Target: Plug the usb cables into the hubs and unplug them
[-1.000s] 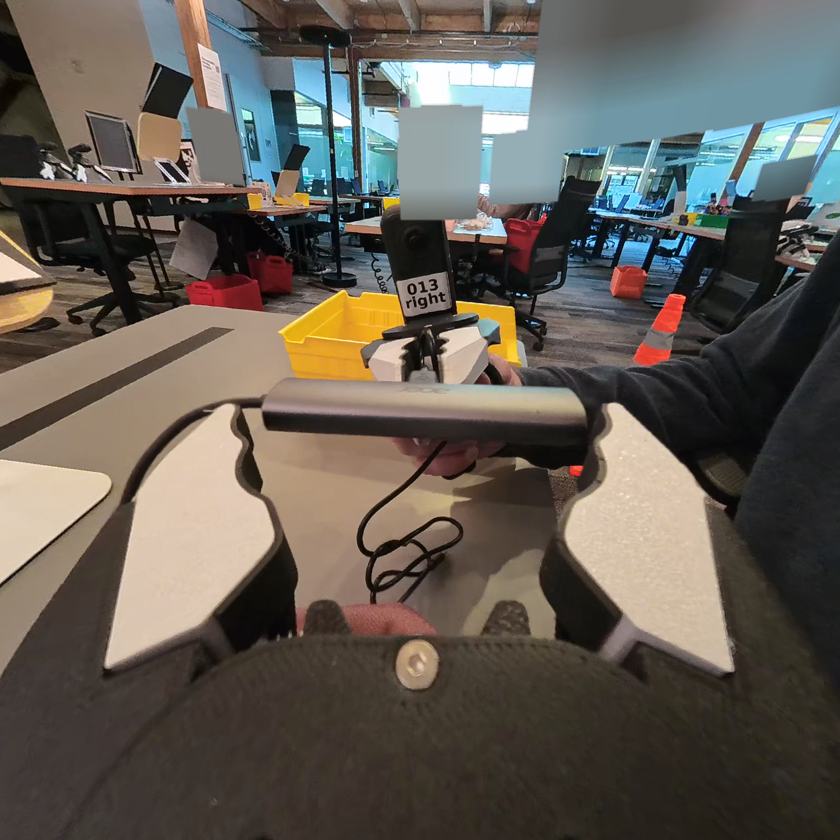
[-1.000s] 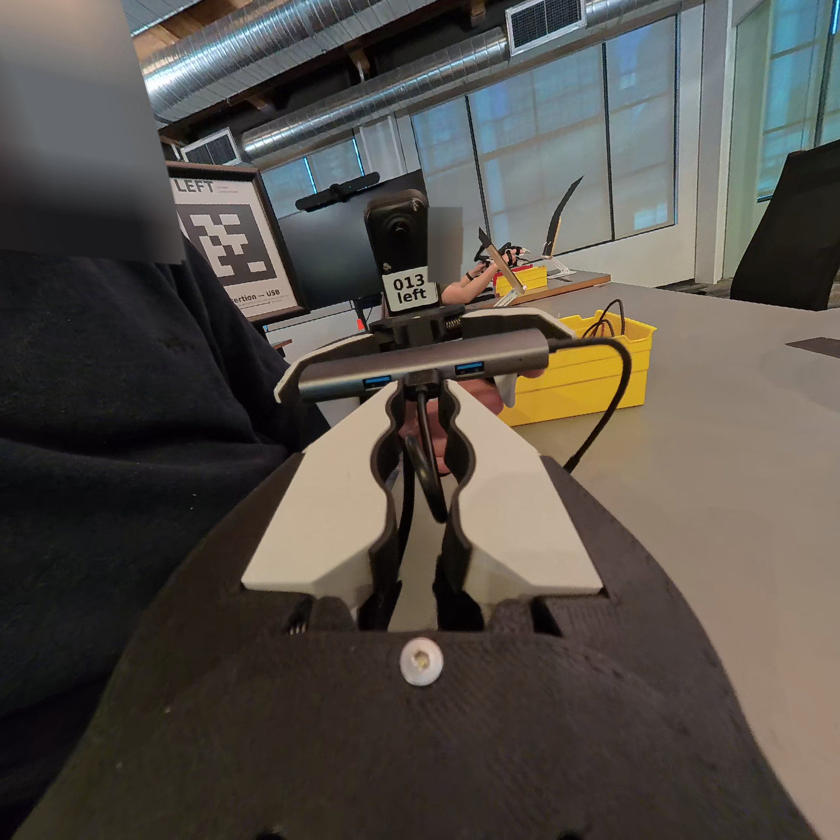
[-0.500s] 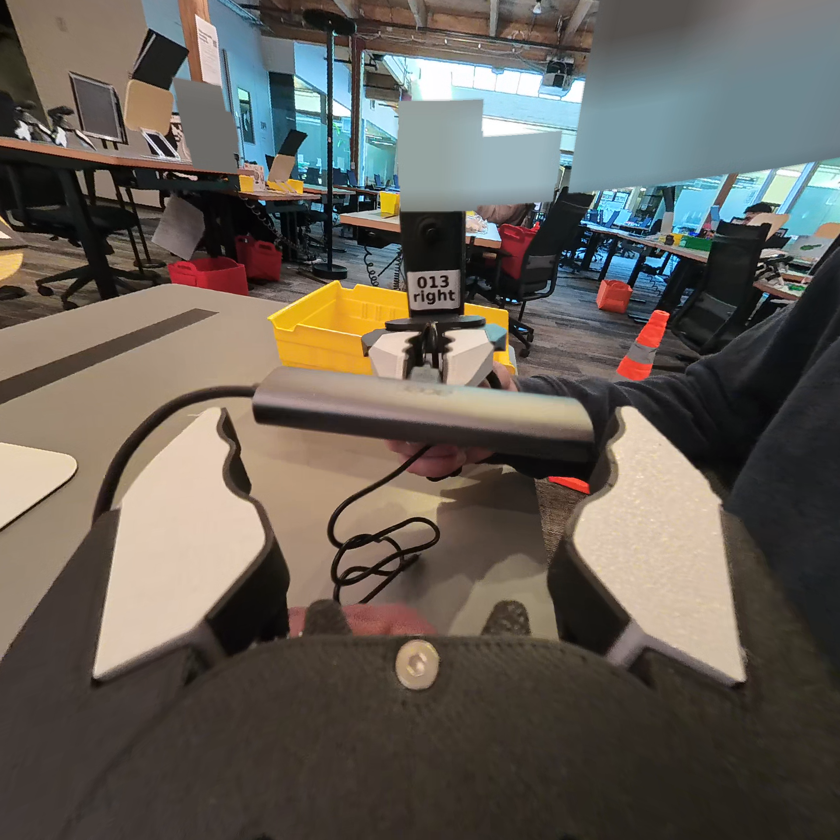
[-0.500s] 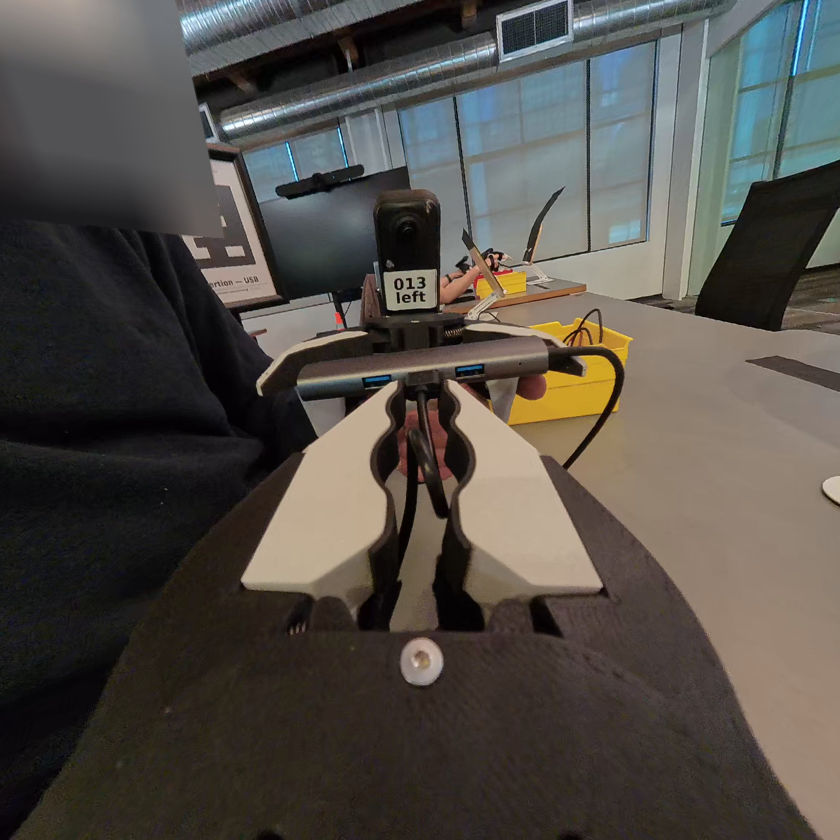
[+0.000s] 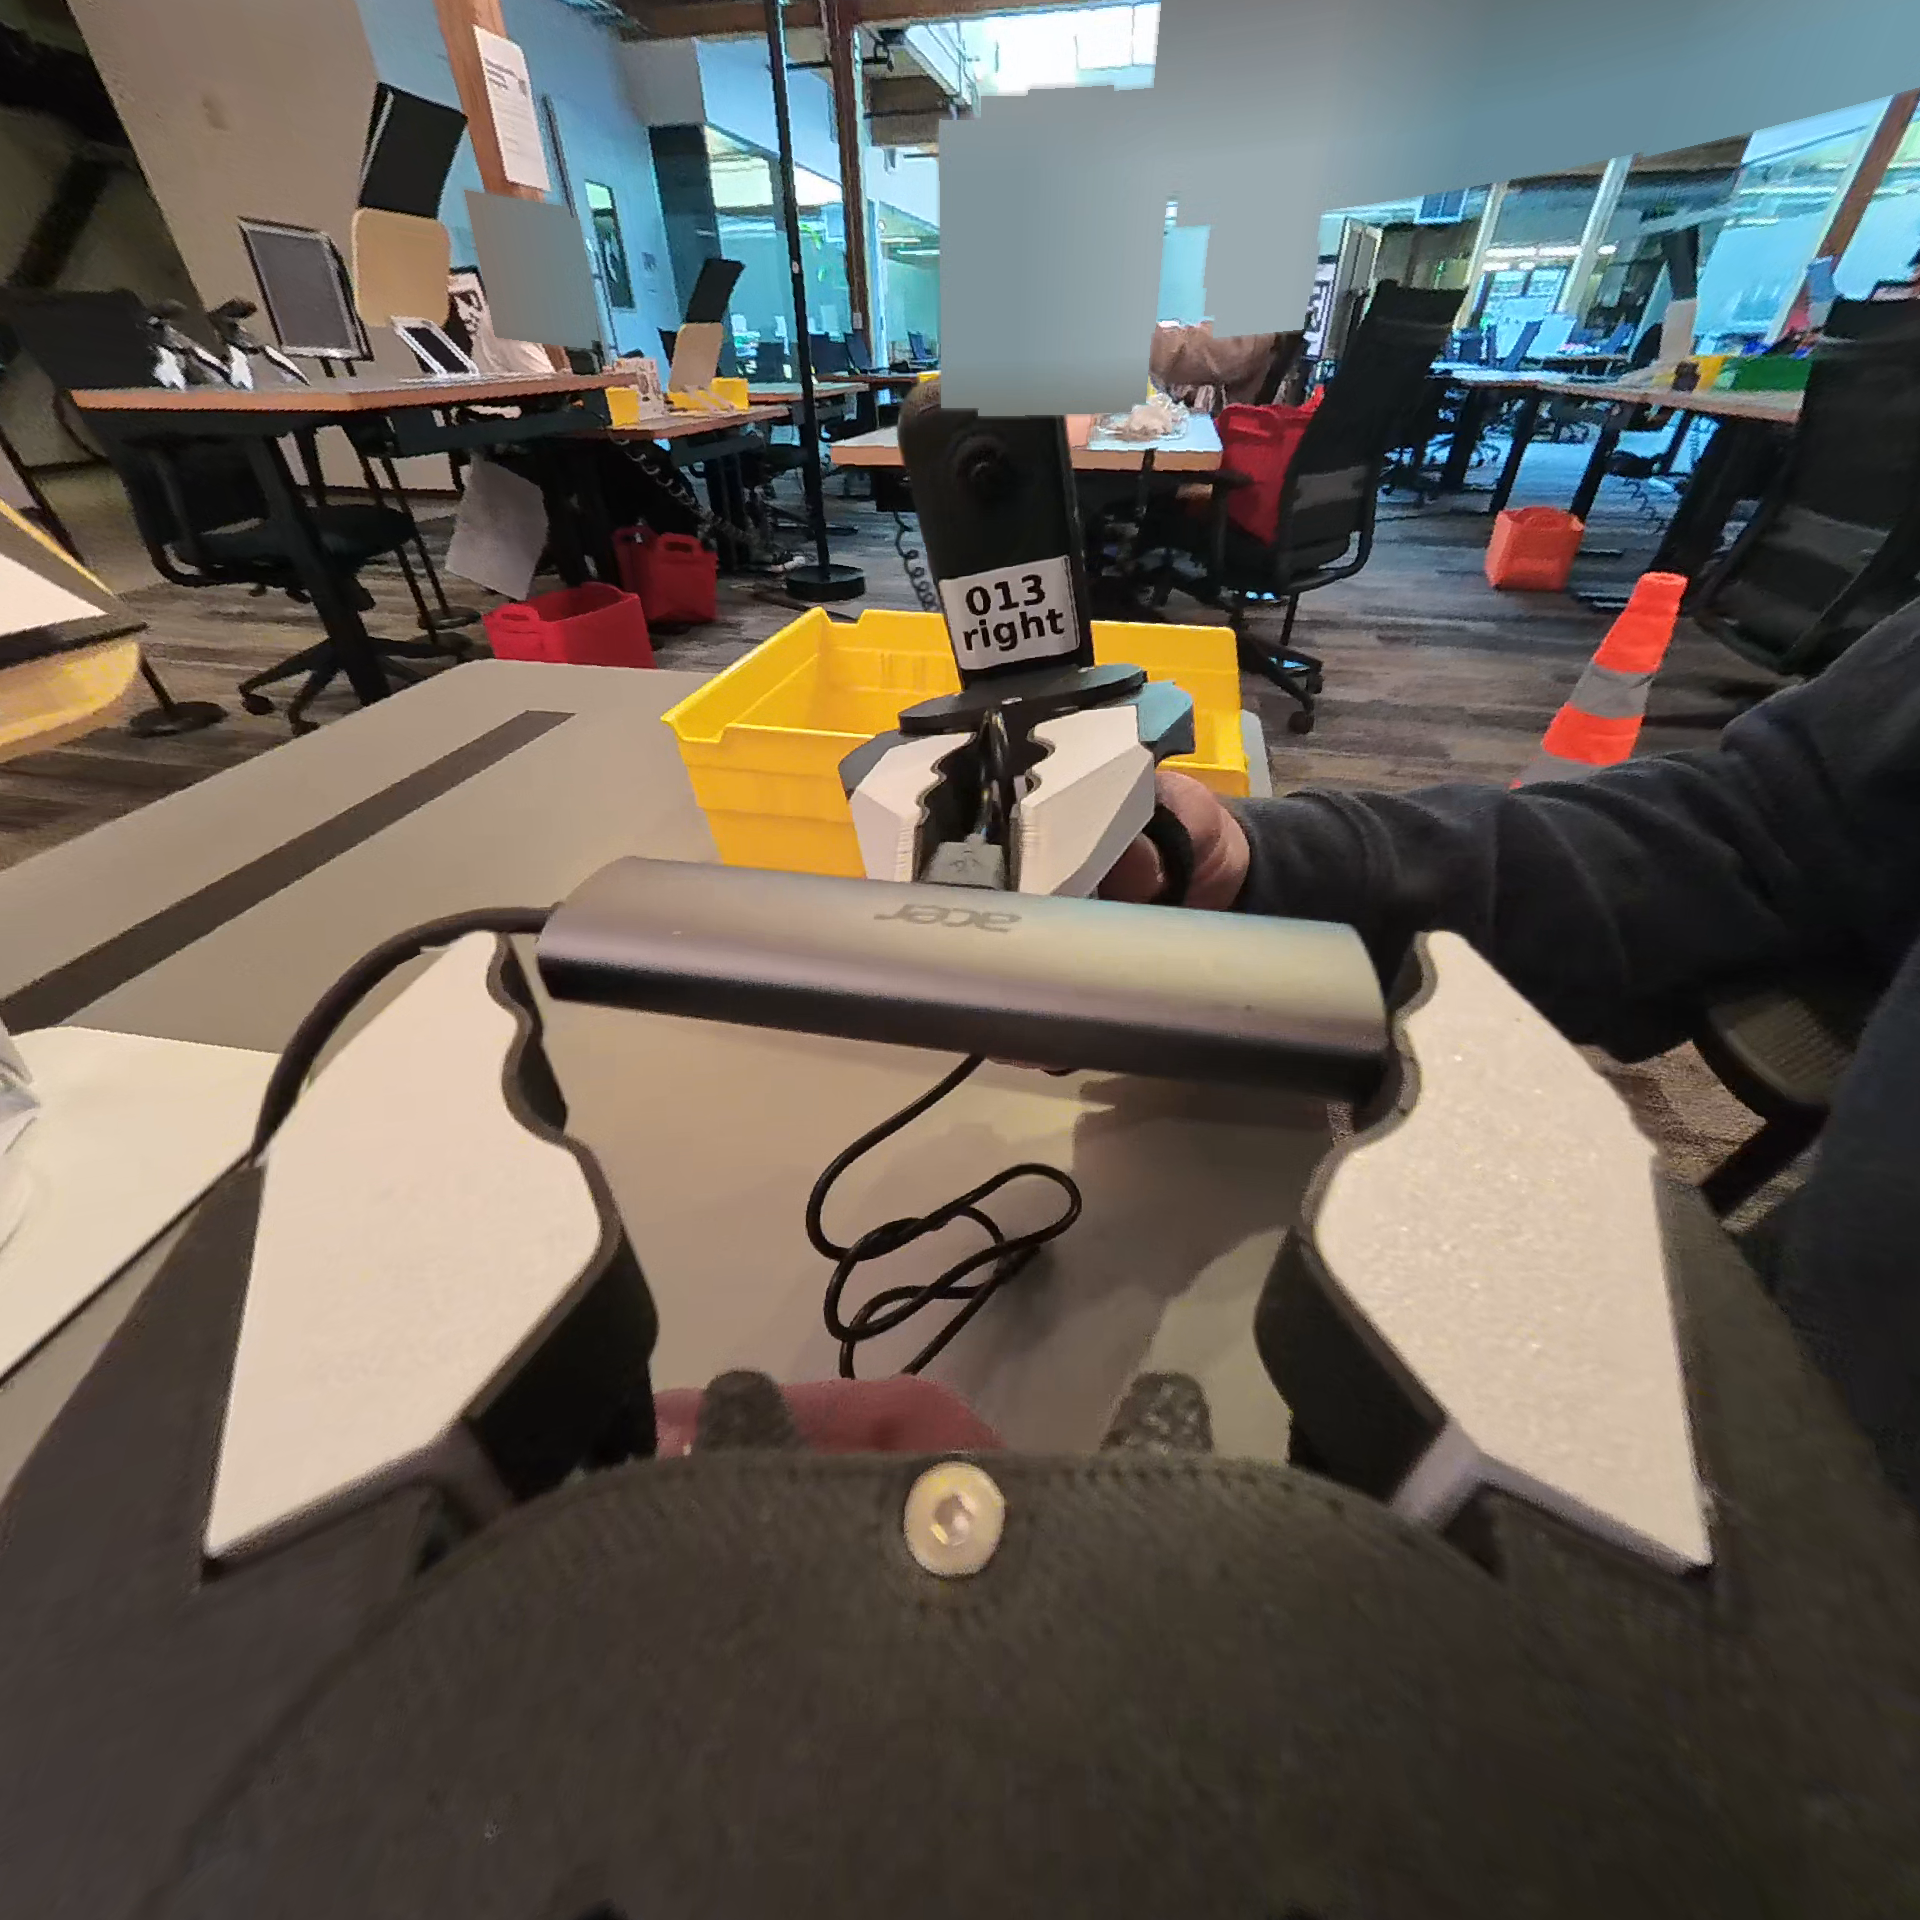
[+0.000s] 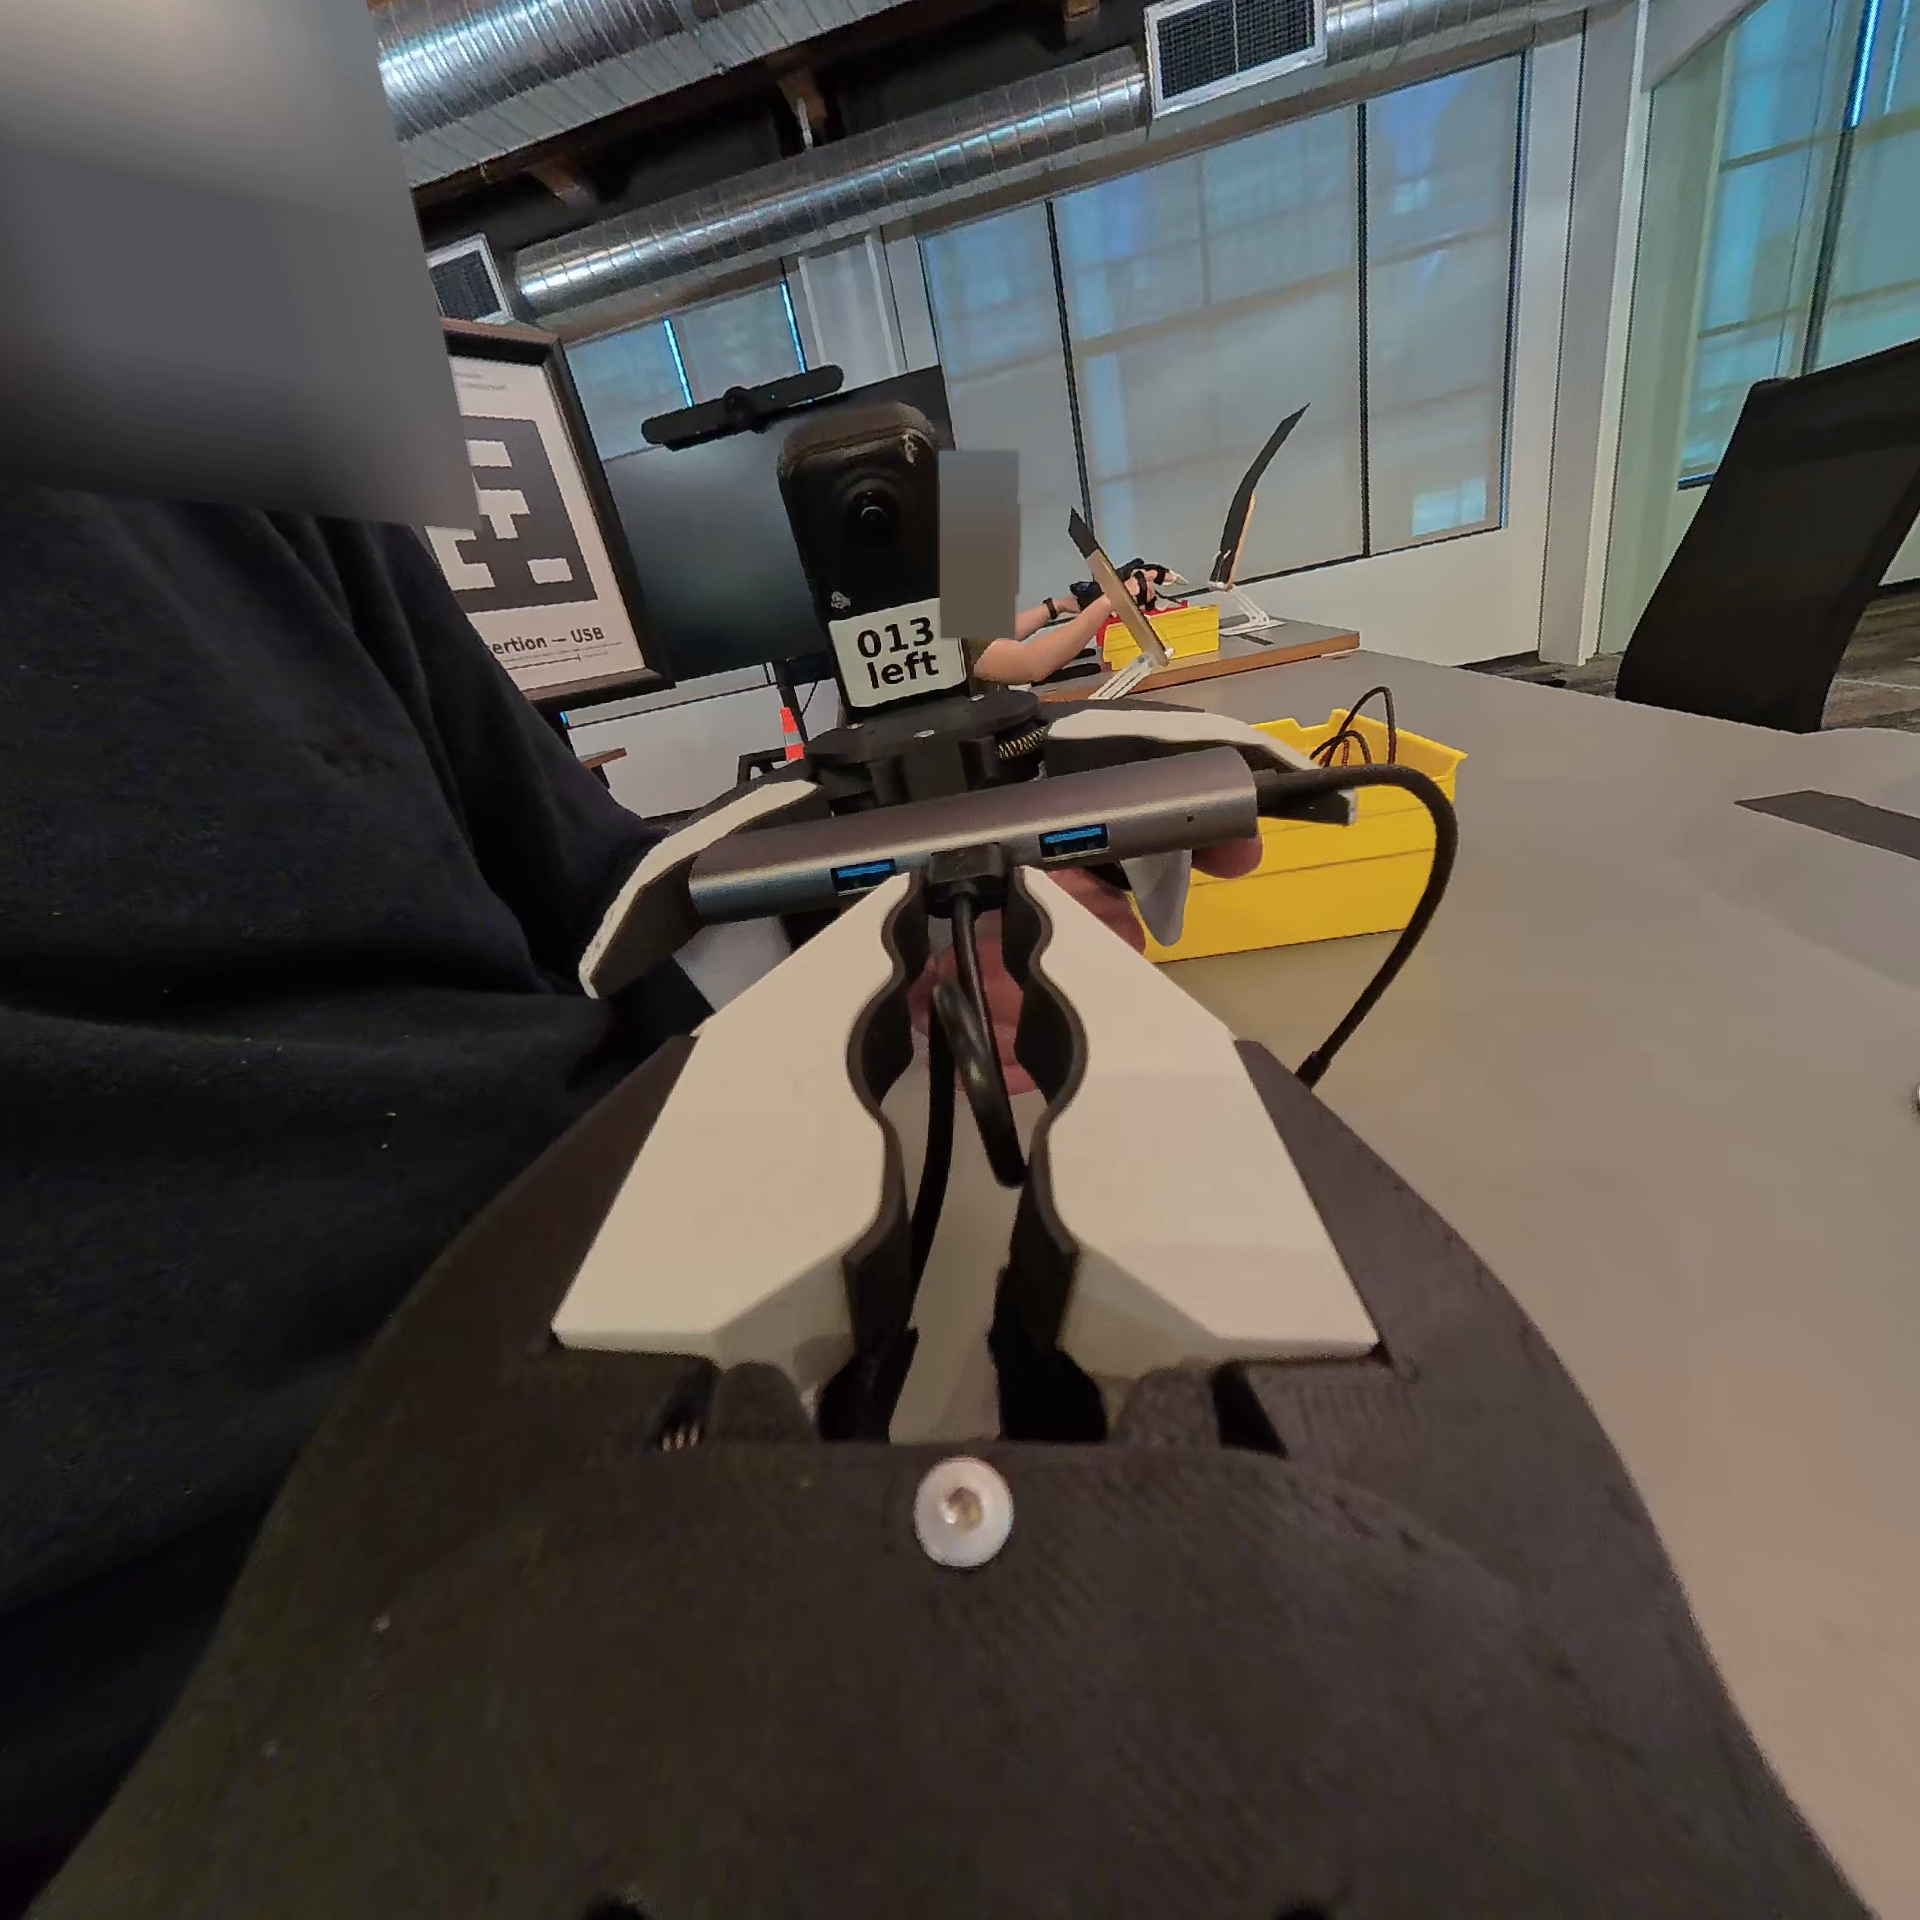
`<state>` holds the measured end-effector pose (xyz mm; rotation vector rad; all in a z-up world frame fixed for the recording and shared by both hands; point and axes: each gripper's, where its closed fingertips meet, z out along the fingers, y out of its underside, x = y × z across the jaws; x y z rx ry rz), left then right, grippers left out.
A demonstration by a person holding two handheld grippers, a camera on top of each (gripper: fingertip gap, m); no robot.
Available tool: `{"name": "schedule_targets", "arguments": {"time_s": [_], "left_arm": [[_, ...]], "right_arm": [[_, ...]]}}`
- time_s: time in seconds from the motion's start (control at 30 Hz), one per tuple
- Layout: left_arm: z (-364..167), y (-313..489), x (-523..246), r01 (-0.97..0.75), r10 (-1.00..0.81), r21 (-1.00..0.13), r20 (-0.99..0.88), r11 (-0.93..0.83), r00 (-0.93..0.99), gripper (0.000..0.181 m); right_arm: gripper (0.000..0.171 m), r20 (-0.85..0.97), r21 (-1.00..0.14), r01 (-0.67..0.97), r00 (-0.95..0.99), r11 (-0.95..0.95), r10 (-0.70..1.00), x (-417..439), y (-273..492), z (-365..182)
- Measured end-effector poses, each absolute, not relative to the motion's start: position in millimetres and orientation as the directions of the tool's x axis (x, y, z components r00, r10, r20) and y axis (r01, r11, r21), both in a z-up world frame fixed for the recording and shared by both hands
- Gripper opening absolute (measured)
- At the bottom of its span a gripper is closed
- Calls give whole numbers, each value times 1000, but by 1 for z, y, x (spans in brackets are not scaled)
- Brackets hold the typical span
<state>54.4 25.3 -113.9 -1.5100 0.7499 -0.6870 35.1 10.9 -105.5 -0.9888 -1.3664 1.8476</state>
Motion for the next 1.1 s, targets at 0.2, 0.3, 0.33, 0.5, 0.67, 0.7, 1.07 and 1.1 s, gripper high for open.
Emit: {"name": "schedule_targets", "arguments": {"time_s": [0.2, 0.3, 0.33, 0.5, 0.67, 0.7, 1.07, 1.1], "left_arm": [[-115, 23, 57, -61, -806, -997, -2, -42, 591, 146], [-113, 20, 55, -50, -819, -998, 9, -46, 573, 143], [-114, 19, 54, -58, -823, -997, 6, -48, 568, 142], [-112, 21, 48, -71, -807, -997, -19, -29, 590, 140], [-114, 21, 50, -67, -811, -997, -3, -44, 585, 140], [-113, 21, 50, -54, -813, -997, 8, -49, 582, 139], [-107, 17, 52, 2, -834, -997, 69, -81, 547, 140], [-108, 17, 53, -15, -834, -997, 56, -76, 550, 141]], "right_arm": [[12, -197, -964, -45, -533, -260, 823, 37, 9, -107], [12, -204, -962, -40, -546, -268, 813, 39, 9, -107], [12, -206, -961, -43, -549, -273, 810, 40, 10, -106], [12, -207, -960, -48, -546, -277, 811, 42, 12, -107], [12, -203, -958, -58, -548, -280, 811, 43, 12, -107], [12, -200, -960, -58, -547, -275, 813, 42, 11, -107], [12, -195, -960, -64, -544, -273, 816, 43, 14, -109], [12, -195, -960, -63, -544, -272, 816, 43, 13, -110]]}}
